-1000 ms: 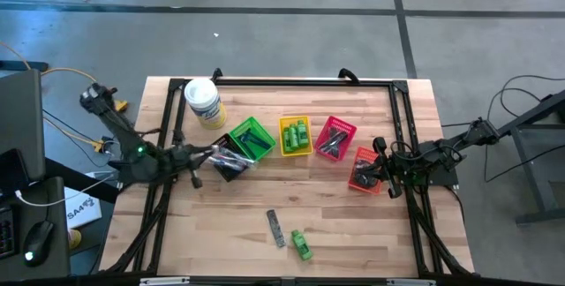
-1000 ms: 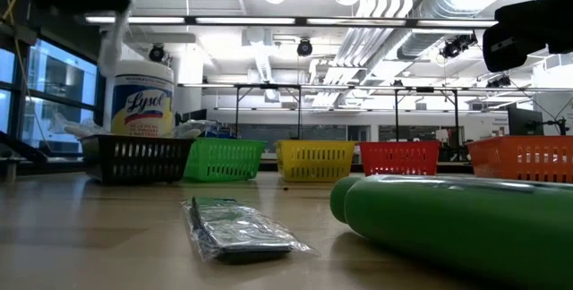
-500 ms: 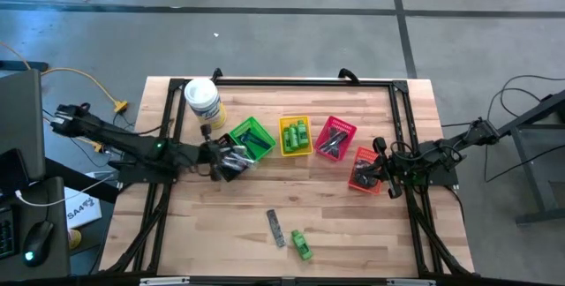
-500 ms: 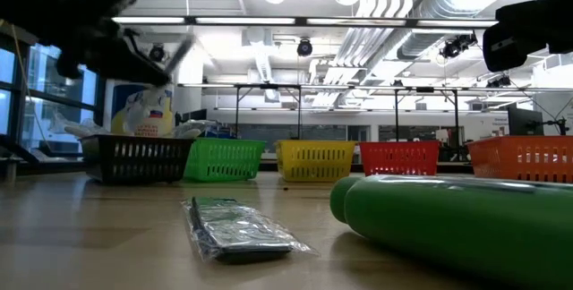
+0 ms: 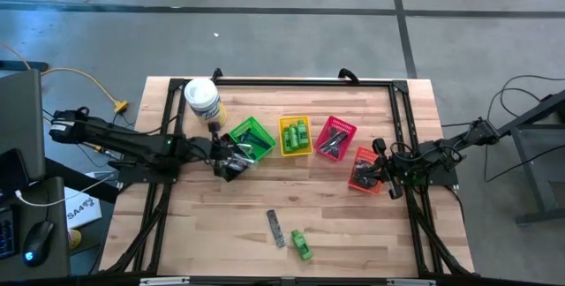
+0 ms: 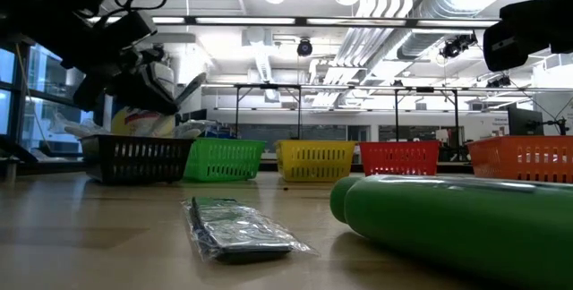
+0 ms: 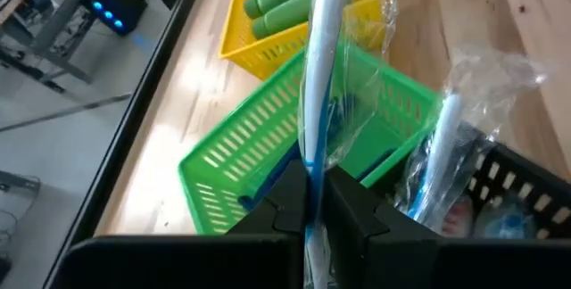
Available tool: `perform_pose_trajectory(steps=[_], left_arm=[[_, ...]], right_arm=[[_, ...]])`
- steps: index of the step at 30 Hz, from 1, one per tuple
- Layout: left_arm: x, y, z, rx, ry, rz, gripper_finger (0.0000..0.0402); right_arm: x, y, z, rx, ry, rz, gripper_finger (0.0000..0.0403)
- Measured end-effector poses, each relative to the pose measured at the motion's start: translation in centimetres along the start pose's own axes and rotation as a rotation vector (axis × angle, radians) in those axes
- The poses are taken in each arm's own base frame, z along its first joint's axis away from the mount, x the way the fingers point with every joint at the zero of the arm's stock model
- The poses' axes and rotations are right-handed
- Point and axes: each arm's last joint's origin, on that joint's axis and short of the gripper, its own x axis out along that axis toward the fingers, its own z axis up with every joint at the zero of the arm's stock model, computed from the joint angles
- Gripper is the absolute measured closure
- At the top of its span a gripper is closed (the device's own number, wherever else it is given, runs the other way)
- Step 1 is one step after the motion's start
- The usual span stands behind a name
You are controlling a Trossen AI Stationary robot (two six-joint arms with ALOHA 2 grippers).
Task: Pick & Place Travel size toiletries
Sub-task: Put the blue toothbrush into the black bin
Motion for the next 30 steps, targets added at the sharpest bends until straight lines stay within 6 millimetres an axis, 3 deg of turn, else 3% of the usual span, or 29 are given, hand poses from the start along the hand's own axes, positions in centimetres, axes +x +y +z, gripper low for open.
perform_pose_trajectory(steps=[12, 30], left_arm=[[0.51, -0.22, -0.46, 0.196, 0.029, -0.055, 0.0385], [0.45, -0.48, -1.06, 0.203, 0.076, -0.111, 0.0385]], right_arm=[[0.00, 0.00, 0.00, -0.002, 0.000, 0.000, 0.0400], [0.00, 0.01, 0.01, -0.002, -0.001, 0.002, 0.0400]])
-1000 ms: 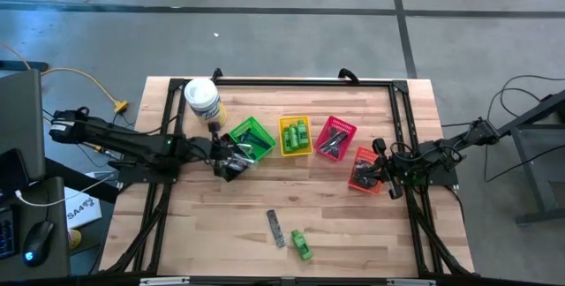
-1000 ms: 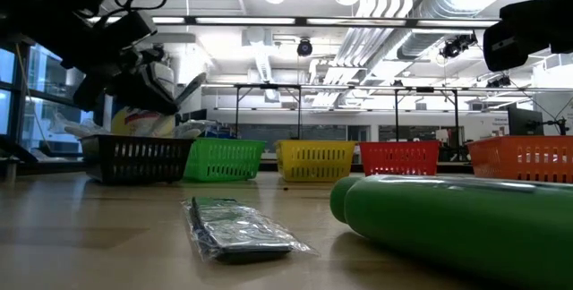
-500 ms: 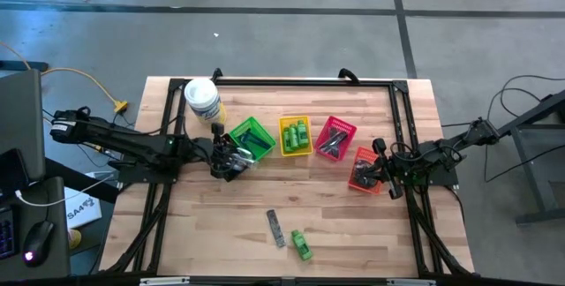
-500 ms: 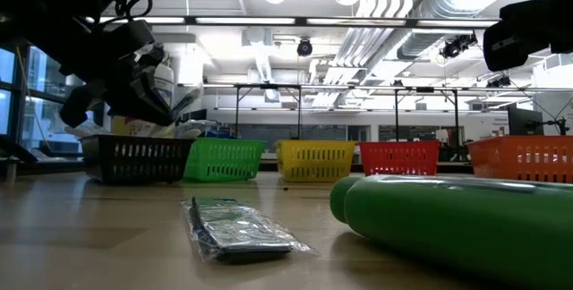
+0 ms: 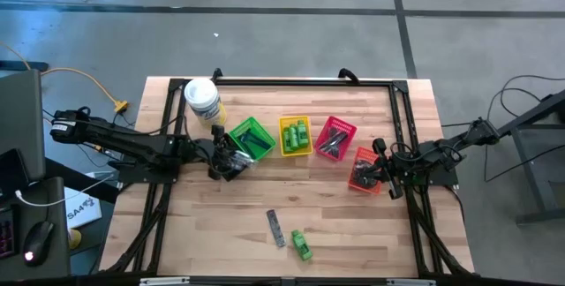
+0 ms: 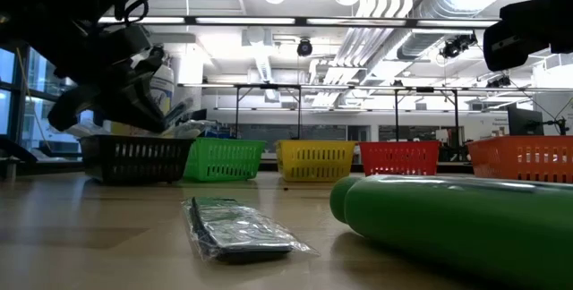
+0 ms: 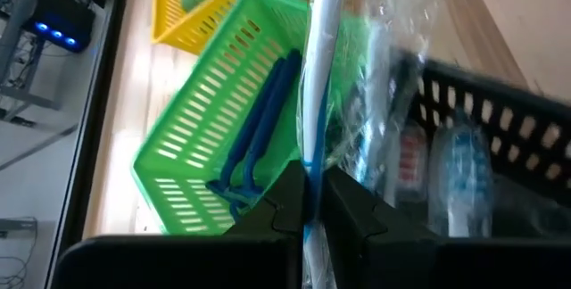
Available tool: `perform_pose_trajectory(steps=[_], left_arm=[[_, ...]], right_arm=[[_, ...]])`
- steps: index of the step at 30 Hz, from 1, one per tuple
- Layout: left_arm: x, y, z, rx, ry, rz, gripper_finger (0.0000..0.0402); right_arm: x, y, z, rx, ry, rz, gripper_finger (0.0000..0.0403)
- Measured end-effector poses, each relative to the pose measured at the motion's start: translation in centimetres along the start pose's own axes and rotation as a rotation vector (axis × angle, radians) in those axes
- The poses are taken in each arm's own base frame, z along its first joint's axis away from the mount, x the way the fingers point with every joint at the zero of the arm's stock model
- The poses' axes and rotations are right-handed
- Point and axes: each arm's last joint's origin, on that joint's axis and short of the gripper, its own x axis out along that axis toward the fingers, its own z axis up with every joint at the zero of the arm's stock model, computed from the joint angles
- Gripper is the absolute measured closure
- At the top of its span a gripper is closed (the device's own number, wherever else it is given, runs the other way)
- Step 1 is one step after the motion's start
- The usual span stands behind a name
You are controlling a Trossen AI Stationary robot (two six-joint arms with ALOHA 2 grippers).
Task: Pick & Place Travel size toiletries
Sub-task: Put the blue toothbrush into the black bin, then put the black hair comb into the red bin
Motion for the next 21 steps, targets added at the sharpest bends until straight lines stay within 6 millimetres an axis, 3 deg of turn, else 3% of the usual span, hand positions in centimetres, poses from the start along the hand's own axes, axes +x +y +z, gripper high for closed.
perform_pose_trajectory(steps=[9, 21], left_arm=[[0.00, -0.13, -0.34, 0.031, 0.034, -0.008, 0.0380], [-0.01, -0.10, -0.15, -0.031, 0.011, -0.013, 0.0313]], right_arm=[[0.00, 0.00, 0.00, -0.007, 0.000, 0.000, 0.0400], [0.00, 0.00, 0.00, -0.007, 0.000, 0.000, 0.0400]])
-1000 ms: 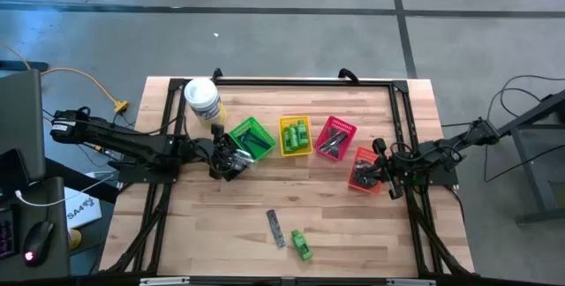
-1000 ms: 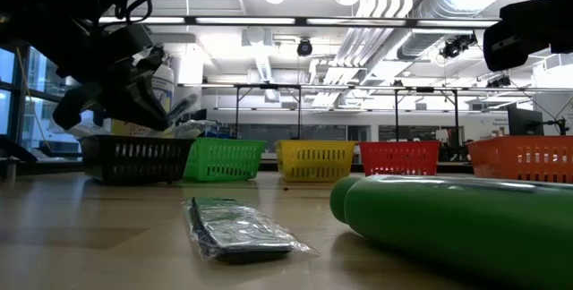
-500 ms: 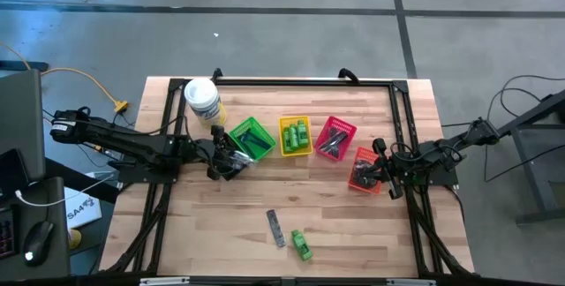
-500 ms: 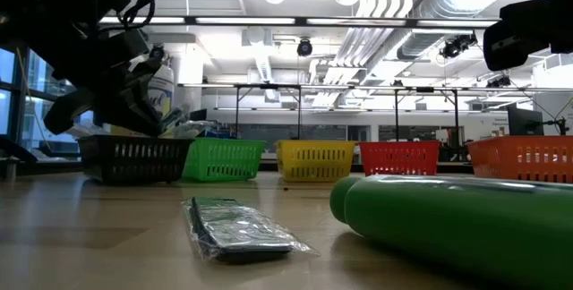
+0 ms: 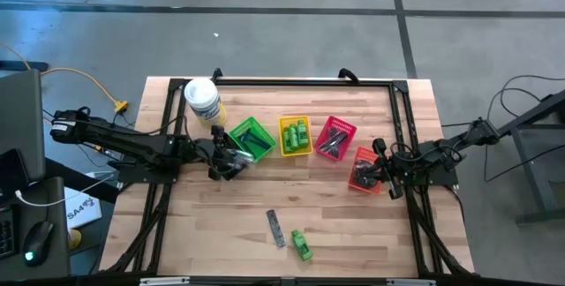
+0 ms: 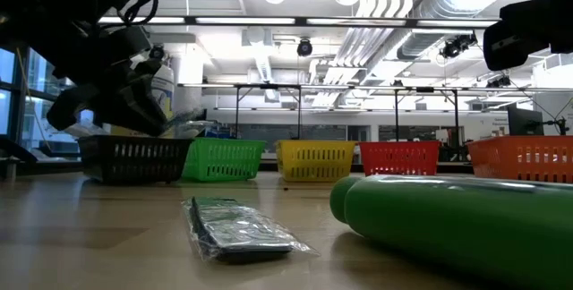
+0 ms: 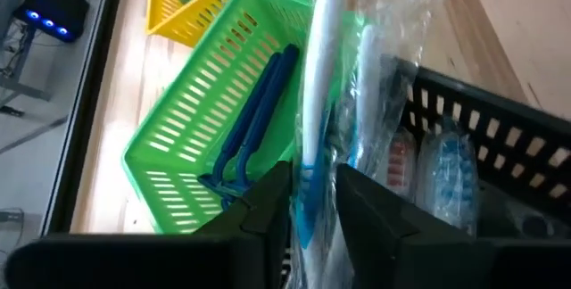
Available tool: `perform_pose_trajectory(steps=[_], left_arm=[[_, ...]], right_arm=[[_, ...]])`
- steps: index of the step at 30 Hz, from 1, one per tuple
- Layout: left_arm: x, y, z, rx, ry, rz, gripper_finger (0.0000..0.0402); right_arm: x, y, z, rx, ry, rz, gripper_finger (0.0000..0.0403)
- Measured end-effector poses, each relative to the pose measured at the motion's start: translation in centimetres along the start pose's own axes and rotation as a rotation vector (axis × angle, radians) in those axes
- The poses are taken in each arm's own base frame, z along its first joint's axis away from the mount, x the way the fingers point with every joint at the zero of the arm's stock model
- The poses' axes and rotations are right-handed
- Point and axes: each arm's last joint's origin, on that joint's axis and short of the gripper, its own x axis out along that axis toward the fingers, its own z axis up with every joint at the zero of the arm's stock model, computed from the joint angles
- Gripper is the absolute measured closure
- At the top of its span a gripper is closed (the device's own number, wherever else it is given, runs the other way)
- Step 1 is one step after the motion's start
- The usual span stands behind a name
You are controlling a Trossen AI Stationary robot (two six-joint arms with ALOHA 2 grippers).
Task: Pick & Place Travel size toiletries
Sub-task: Put the black hair comb into the red bin
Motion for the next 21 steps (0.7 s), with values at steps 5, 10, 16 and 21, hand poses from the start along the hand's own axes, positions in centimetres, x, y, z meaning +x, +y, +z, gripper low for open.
perform_pose_trajectory(steps=[5, 10, 16, 21], left_arm=[[-0.1, 0.2, 0.4, -0.020, -0.044, 0.017, 0.0287], [-0.3, 0.5, 1.0, -0.036, -0.056, 0.021, 0.0260], [-1.0, 1.3, 2.3, -0.072, -0.033, 0.012, 0.0241], [-1.8, 2.2, 3.6, -0.169, 0.002, -0.013, 0.0240]], right_arm=[[0.0, 0.0, 0.0, 0.002, 0.000, 0.000, 0.0401], [0.0, 0.0, 0.0, 0.003, 0.000, 0.000, 0.0401], [0.0, 0.0, 0.0, 0.003, 0.000, 0.000, 0.0401], [0.0, 0.0, 0.0, 0.003, 0.000, 0.000, 0.0401]])
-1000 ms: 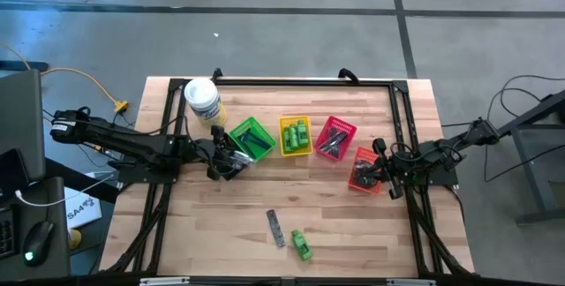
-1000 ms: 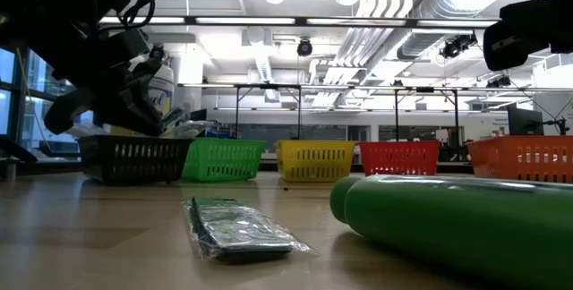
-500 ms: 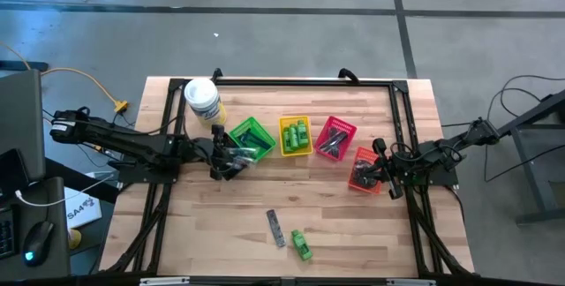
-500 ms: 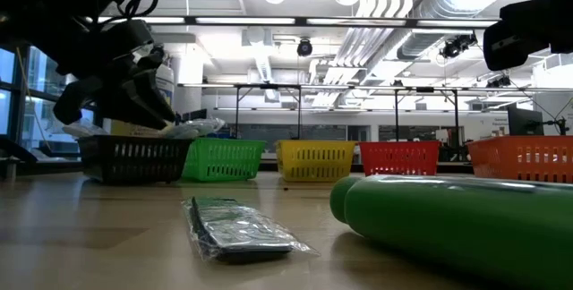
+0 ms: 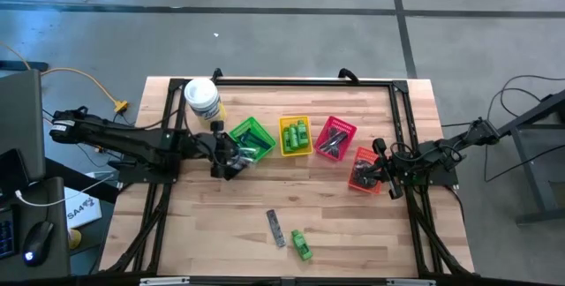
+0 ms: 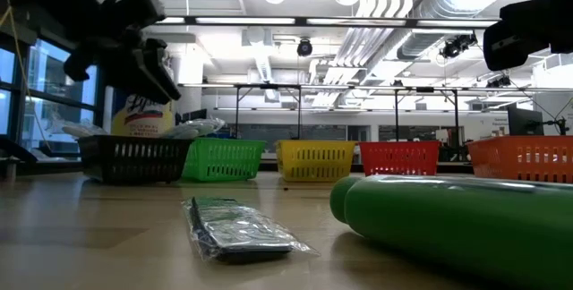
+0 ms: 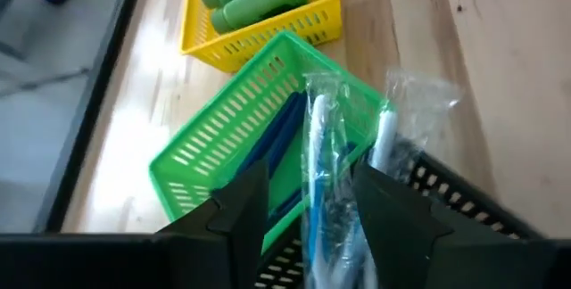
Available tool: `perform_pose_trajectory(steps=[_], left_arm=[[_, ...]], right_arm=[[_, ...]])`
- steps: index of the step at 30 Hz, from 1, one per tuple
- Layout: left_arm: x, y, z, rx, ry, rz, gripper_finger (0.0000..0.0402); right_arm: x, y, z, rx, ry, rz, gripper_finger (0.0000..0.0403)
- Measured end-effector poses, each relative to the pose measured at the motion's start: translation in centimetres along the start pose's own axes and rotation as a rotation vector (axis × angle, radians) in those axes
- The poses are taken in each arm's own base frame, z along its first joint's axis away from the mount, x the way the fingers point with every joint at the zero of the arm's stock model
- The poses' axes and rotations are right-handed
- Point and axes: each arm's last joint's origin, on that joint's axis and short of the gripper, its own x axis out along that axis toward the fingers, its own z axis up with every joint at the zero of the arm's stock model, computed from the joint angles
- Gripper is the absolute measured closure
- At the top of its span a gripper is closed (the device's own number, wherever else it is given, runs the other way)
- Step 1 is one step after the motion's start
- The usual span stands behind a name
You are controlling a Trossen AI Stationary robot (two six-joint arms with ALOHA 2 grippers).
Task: Pick & Place Travel size toiletries
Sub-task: Put the black hair comb into the red bin
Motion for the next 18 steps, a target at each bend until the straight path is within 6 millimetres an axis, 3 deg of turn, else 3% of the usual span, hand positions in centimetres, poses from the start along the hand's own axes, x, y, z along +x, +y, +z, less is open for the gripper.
perform_pose_trajectory(steps=[4, 14, 18], left_arm=[[-0.4, -0.2, 0.6, -0.028, -0.014, -0.054, 0.0248], [-1.7, -3.0, 1.9, 0.058, -0.152, -0.166, 0.0288], [-1.9, -3.0, 2.8, -0.043, -0.232, -0.149, 0.0323]], right_arm=[[0.0, 0.0, 0.0, 0.000, 0.000, 0.000, 0.0401], [0.0, 0.0, 0.0, -0.001, 0.000, 0.000, 0.0401], [0.0, 0.0, 0.0, -0.001, 0.000, 0.000, 0.0401]])
